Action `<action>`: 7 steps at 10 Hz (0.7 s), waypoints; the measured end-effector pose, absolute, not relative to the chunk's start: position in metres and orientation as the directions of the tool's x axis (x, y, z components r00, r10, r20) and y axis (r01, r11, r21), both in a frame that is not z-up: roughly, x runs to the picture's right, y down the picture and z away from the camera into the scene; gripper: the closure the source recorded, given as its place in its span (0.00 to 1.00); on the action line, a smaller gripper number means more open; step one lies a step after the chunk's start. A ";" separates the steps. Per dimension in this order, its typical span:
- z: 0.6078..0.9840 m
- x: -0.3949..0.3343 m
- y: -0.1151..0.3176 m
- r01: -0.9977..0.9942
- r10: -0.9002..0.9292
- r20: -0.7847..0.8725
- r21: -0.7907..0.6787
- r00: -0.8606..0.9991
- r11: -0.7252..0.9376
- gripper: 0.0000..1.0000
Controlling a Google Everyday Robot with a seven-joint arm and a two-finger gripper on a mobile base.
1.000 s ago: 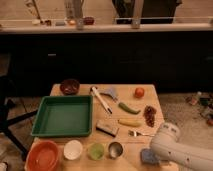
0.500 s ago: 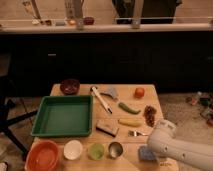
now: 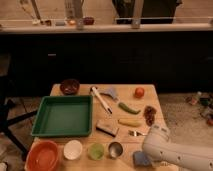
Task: Wipe table surface with sponge
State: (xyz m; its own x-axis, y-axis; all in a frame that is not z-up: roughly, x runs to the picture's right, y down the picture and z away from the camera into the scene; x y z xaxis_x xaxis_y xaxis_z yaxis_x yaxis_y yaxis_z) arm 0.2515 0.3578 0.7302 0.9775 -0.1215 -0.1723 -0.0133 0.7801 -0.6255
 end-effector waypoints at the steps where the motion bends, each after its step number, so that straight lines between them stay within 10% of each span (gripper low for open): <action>1: 0.728 0.255 0.363 -0.008 -0.130 -0.170 -0.635 0.977 0.773 1.00; 7: 0.731 0.300 0.358 -0.065 -0.124 -0.245 -0.642 0.962 0.764 1.00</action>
